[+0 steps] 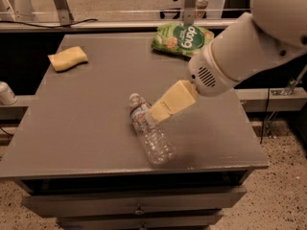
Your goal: Move water bottle near sponge
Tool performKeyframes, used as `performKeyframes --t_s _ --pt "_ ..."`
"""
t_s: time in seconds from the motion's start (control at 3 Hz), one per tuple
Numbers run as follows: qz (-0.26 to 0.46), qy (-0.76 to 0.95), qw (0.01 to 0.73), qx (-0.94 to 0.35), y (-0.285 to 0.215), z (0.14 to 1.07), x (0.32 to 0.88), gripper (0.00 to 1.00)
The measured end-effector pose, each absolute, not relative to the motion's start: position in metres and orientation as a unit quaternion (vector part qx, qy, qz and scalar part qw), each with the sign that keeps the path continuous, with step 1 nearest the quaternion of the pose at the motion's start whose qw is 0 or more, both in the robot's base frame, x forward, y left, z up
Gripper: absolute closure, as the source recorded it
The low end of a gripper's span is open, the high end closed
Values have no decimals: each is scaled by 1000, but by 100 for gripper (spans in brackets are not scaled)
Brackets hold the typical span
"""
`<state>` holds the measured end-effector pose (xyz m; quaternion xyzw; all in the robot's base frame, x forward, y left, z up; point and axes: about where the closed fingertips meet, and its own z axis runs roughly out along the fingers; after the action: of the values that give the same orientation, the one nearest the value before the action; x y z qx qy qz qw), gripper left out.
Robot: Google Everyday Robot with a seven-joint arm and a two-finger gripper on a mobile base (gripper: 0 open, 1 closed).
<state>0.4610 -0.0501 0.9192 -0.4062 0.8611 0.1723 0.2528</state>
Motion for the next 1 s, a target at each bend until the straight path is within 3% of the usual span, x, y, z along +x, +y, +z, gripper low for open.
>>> performKeyframes --t_s 0.67,1.0 --pt "159 879 249 -375 7 874 458 0" --pt "147 887 238 -366 13 854 464 1"
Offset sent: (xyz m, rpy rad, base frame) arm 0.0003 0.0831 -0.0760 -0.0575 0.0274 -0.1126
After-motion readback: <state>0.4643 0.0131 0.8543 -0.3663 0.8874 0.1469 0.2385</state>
